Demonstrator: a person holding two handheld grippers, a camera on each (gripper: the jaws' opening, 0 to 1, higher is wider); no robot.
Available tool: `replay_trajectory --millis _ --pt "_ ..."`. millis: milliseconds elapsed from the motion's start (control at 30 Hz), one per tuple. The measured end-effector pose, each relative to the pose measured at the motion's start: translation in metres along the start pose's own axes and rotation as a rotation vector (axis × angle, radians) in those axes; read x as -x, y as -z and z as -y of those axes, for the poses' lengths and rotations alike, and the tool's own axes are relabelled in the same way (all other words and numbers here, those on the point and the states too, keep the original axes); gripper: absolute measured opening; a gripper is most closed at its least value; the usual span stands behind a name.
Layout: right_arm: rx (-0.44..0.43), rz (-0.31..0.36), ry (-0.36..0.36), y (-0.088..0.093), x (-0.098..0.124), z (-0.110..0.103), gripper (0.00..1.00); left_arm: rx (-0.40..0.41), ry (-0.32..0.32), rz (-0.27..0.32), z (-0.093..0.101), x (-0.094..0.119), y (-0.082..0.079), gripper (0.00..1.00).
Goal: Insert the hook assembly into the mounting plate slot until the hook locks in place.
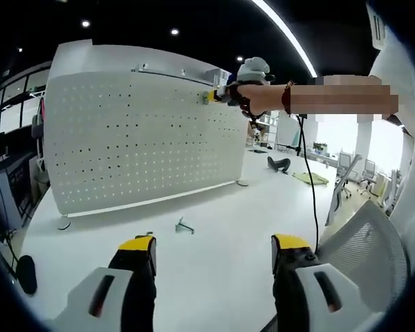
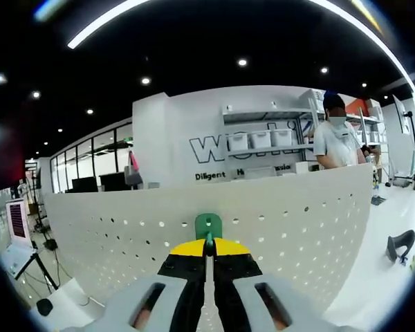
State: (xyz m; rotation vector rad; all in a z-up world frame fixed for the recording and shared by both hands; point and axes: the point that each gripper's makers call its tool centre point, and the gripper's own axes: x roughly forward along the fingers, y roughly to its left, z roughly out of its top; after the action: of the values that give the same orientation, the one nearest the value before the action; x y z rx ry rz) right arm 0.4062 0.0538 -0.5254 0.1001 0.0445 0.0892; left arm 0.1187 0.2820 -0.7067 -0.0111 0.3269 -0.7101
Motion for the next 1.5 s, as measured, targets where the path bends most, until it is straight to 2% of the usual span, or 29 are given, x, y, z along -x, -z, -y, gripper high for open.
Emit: replay_trajectory --millis 433,900,1000,1067,1400,1500 --pt "-0.009 -0.01 0.025 0.0044 -0.0051 0.0019 0.01 0.009 -0.008 0.0 -0.0048 0.0008 0.0005 0.69" --pt "-0.026 -0.012 0.057 0.0049 -0.0055 0.0015 0.01 0.008 0.002 -0.005 -0.0018 -0.0017 0.0012 0.68" --pt "0.052 -0.011 0.059 0.0044 -0.0064 0.0017 0.01 0.007 0.002 -0.01 -0.0023 -0.0012 0.002 0.68" --pt "0.009 -0.014 0.058 0.0048 -0.0059 0.002 0.01 -0.001 0.002 -0.009 -0.0026 -0.001 0.0014 0.68" --pt "0.117 -0.013 0.061 0.0045 -0.0063 0.0016 0.01 -0.001 0.006 -0.012 -0.0022 -0.0025 0.0016 0.68" --pt "0.103 -0.013 0.059 0.0042 -0.0067 0.002 0.01 0.001 0.006 -0.018 -0.0012 -0.0026 0.0033 0.68"
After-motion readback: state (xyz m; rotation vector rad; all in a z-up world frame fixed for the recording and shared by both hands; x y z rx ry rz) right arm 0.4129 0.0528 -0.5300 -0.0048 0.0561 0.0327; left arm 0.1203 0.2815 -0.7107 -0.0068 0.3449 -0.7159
